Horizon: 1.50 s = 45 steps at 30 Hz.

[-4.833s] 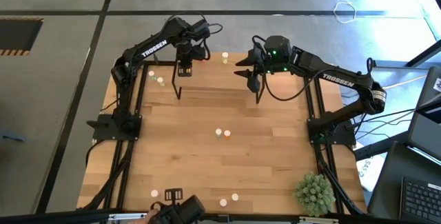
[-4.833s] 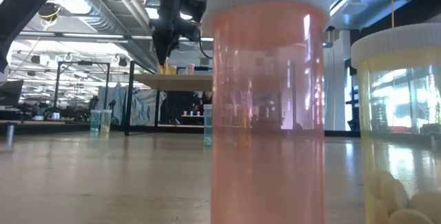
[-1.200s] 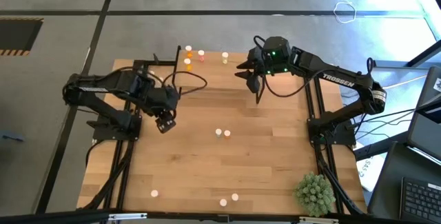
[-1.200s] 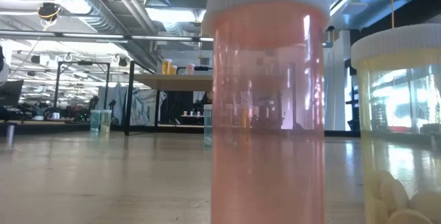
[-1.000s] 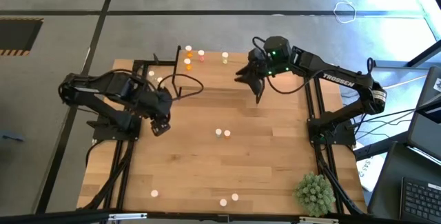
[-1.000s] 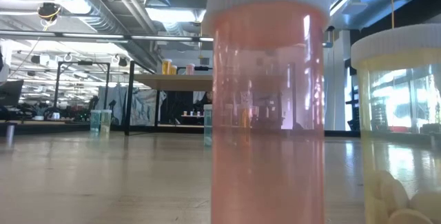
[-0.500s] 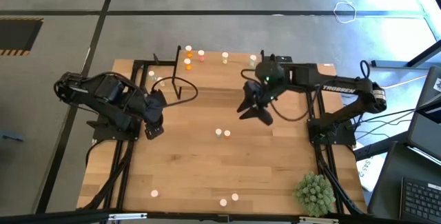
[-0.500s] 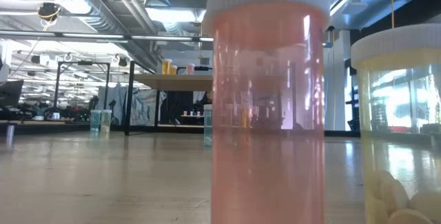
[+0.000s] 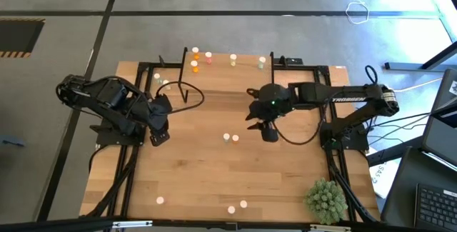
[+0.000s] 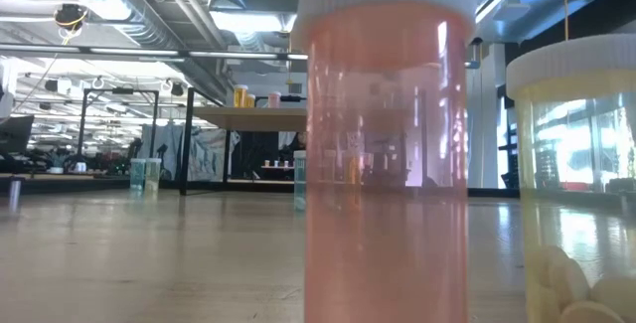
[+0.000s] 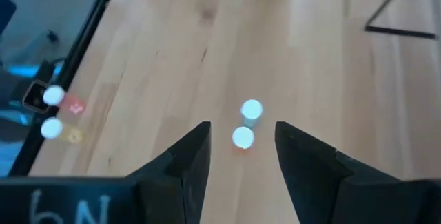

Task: Pick and place medicine bottles onto shelf by color
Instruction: Put the bottom blue pill bottle on the shelf aligned with the other blue pill bottle

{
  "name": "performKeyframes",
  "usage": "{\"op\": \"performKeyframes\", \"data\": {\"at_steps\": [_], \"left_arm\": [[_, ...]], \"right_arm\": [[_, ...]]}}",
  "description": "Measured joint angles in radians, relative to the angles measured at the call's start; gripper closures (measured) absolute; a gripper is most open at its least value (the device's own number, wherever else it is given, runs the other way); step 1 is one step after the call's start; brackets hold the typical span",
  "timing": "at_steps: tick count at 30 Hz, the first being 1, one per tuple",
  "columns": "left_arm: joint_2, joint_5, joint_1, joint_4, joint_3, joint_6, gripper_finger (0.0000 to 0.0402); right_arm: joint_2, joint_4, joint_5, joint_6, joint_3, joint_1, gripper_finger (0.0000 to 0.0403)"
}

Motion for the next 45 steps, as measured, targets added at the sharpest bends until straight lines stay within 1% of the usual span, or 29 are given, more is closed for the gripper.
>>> {"op": "performKeyframes", "data": {"at_steps": [5,10,14,20,25,28,37,41,45], "left_arm": [[0.0,0.0,0.0,0.0,0.0,0.005,0.0189],[0.0,0.0,0.001,0.0,0.0,0.006,0.0189],[0.0,0.001,0.001,0.0,0.0,0.008,0.0189],[0.0,0.001,0.001,0.0,0.0,0.009,0.0189],[0.0,0.001,0.001,0.0,0.0,0.009,0.0189],[0.0,0.001,0.001,0.0,0.0,0.009,0.0189],[0.0,0.001,0.001,-0.001,0.0,0.009,0.0189],[0.0,0.001,0.001,0.0,0.0,0.009,0.0189],[0.0,0.001,0.001,0.0,0.0,0.009,0.0189]], "right_arm": [[0.087,0.029,0.008,-0.005,0.0,0.017,0.0237],[0.178,0.054,0.095,0.015,0.004,0.009,0.0237],[0.251,0.079,0.083,0.073,0.042,0.0,0.0237],[0.381,0.081,0.01,0.075,0.109,0.008,0.0238],[0.453,0.094,0.016,0.082,0.143,0.01,0.0238],[0.479,0.101,0.017,0.105,0.144,0.009,0.0237],[0.507,0.117,0.021,0.106,0.145,0.008,0.0238],[0.507,0.117,0.093,0.103,0.145,0.009,0.0238],[0.507,0.117,0.088,0.104,0.145,0.004,0.0237]]}}
